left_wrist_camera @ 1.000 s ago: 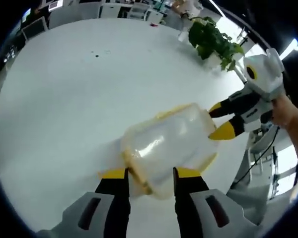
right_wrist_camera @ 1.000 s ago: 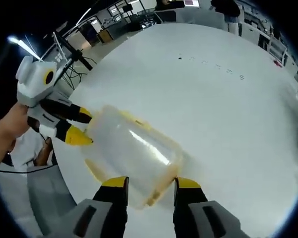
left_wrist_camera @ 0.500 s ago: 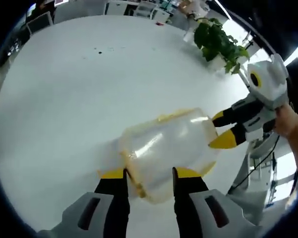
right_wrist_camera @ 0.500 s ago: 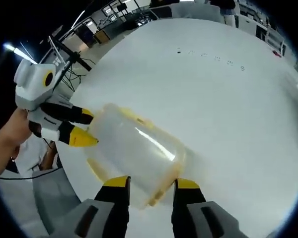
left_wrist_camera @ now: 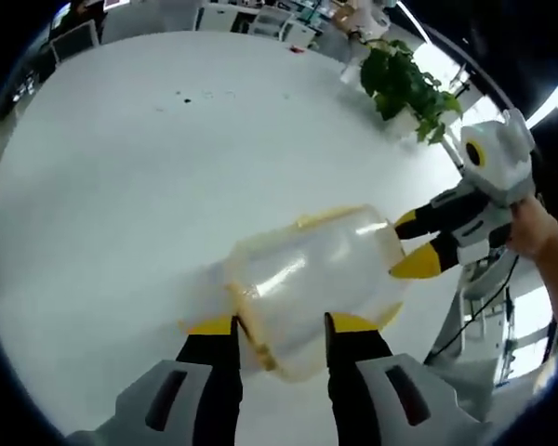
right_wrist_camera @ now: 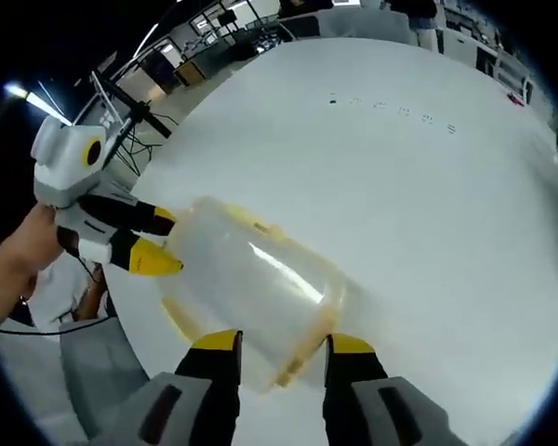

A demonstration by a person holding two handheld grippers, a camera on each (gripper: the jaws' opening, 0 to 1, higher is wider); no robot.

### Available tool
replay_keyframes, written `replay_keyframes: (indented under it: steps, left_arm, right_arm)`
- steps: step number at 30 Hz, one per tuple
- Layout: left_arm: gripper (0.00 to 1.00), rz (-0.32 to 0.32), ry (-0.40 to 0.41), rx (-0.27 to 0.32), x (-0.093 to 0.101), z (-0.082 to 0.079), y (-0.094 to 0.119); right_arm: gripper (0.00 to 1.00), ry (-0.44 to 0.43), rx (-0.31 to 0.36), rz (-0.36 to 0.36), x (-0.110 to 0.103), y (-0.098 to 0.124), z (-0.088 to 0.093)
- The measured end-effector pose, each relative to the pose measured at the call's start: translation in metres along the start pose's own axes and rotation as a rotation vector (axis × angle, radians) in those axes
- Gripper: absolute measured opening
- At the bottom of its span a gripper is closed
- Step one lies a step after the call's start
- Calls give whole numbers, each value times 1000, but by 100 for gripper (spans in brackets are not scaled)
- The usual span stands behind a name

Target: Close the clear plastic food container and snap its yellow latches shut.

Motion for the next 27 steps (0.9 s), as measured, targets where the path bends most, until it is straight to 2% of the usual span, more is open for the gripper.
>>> replay_keyframes:
  steps: [5, 8, 11, 14, 16, 27]
  left_arm:
    - [33, 7, -11, 8, 0, 0, 0]
    - [33, 11, -14, 8, 0, 0, 1]
    - [34, 11, -8, 11, 0, 0, 1]
    - [34, -9, -90, 15, -2, -4, 3]
    - [33, -14, -113, 13, 1, -4, 4]
    - [36, -8, -149, 1, 1, -4, 3]
  right_arm:
    - [33, 8, 0, 14, -1, 0, -1]
    - [34, 87, -14, 56, 0, 2, -4]
    - [35, 91, -17, 57, 0, 2, -4]
    - [34, 111, -17, 52, 1, 3, -4]
    - [34, 154, -26, 53, 1, 4, -3]
    - [33, 187, -49, 63, 1, 5, -3]
Point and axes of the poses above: the point that each gripper's makers call its tool centre point, and the gripper's own axes: y roughly backward along the fingers, x roughly to its right, z roughly out of its underside, the point moved 2 cm from there along y, roughly backward along the fingers, and after that the axes turned 5 degrees about -y, right-handed, at the moved point
